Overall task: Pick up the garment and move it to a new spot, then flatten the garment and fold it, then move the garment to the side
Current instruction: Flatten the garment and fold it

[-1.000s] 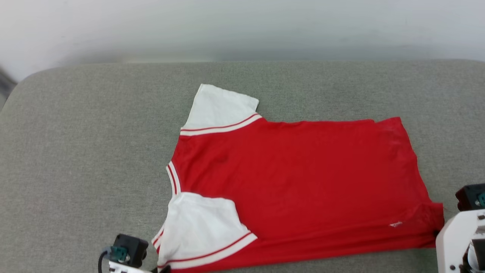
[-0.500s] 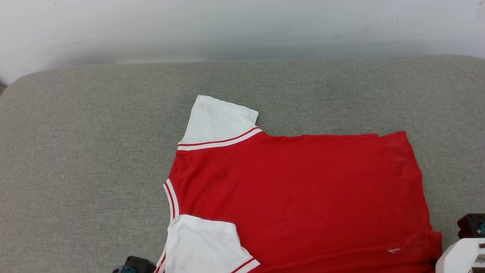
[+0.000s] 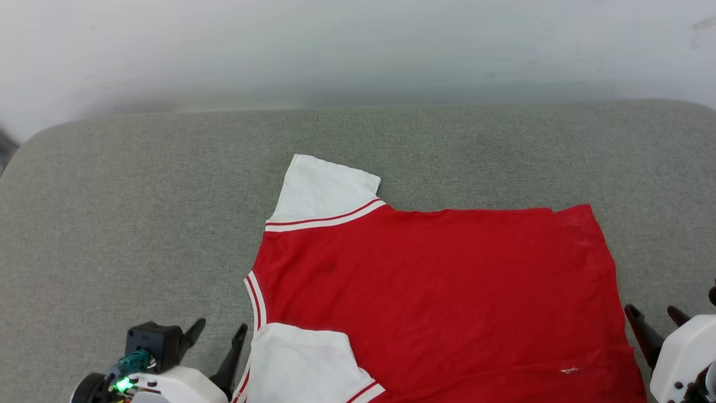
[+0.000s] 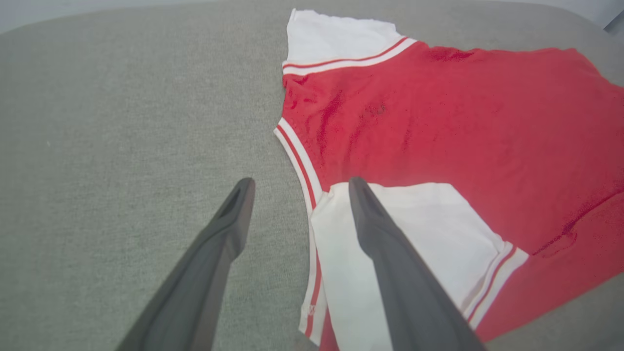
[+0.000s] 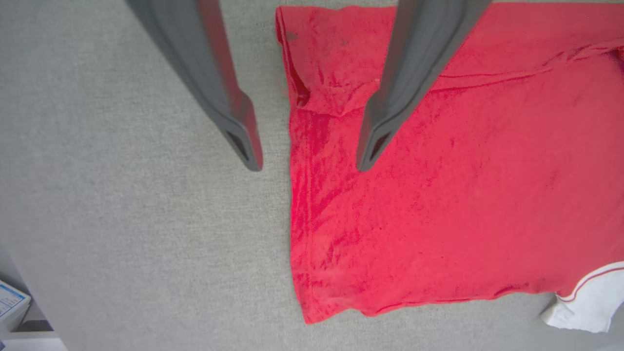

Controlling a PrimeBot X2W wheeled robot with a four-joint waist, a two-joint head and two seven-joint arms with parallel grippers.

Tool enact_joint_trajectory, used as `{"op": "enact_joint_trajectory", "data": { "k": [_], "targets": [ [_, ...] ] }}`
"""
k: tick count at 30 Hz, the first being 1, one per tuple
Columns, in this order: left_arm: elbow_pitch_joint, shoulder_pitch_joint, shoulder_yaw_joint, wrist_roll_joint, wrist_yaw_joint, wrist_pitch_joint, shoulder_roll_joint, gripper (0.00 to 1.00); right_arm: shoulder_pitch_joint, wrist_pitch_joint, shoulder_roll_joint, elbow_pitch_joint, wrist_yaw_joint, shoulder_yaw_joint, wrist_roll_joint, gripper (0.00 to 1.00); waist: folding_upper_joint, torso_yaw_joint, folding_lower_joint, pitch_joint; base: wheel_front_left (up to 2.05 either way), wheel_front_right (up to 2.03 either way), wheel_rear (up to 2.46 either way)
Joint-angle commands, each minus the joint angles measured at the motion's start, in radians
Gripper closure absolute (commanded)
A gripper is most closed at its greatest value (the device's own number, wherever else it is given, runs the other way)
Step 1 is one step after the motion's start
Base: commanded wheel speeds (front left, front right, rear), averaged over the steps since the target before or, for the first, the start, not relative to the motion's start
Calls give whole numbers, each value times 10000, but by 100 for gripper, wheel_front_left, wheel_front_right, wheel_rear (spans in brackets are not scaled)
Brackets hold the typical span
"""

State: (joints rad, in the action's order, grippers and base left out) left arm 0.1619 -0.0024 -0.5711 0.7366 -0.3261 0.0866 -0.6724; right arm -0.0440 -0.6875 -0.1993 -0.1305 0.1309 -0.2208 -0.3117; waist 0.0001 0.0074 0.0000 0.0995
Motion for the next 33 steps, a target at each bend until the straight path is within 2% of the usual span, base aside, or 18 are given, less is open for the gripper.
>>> {"op": "enact_joint_trajectory", "data": {
  "k": [1,5,7,8,9,17,24,27,29,33],
  "targets": [
    [17,-151,66,-126,19,-221,54,0,81,208,-8,-63,-4,34,-62,0,-1,-14,0,-29,0,0,0],
    [-18,-418,382,-585,187,-1694,249,0,367,1797,-169,-345,-4,472,-309,0,-1,-46,0,-127,0,0,0],
    [-31,-586,548,-710,427,-2575,453,0,428,2628,-342,-490,-4,710,-330,0,-1,-53,0,-139,0,0,0],
    [-168,-731,945,-918,608,-3313,739,0,502,3791,-319,-599,-4,855,-276,0,-1,-68,0,-142,0,0,0],
    [-155,-768,1067,-1016,650,-3410,860,0,528,4153,-266,-621,-4,861,-285,0,-1,-77,0,-138,0,0,0],
    [133,-568,2316,-2356,1312,-3533,1961,0,360,6273,43,-828,-4,1228,-528,0,-1,-135,0,-11,0,0,0],
    [-137,-524,3062,-2993,2213,-3524,2707,0,512,7099,-122,-520,-4,1573,-456,0,-1,-334,0,340,0,0,0],
    [-364,-825,3165,-3075,2607,-3516,2766,0,716,7243,-203,-472,-4,1651,-399,0,-1,-487,0,597,0,0,0],
    [-616,-1132,3128,-3052,2879,-3462,2607,0,796,7274,-167,-516,-4,1688,-384,0,-1,-628,0,815,0,0,0],
    [-998,-2342,2948,-2896,3504,-2404,2110,0,1080,7273,-82,-635,-4,1754,-322,0,-1,-990,0,1379,0,0,0]
  ]
}}
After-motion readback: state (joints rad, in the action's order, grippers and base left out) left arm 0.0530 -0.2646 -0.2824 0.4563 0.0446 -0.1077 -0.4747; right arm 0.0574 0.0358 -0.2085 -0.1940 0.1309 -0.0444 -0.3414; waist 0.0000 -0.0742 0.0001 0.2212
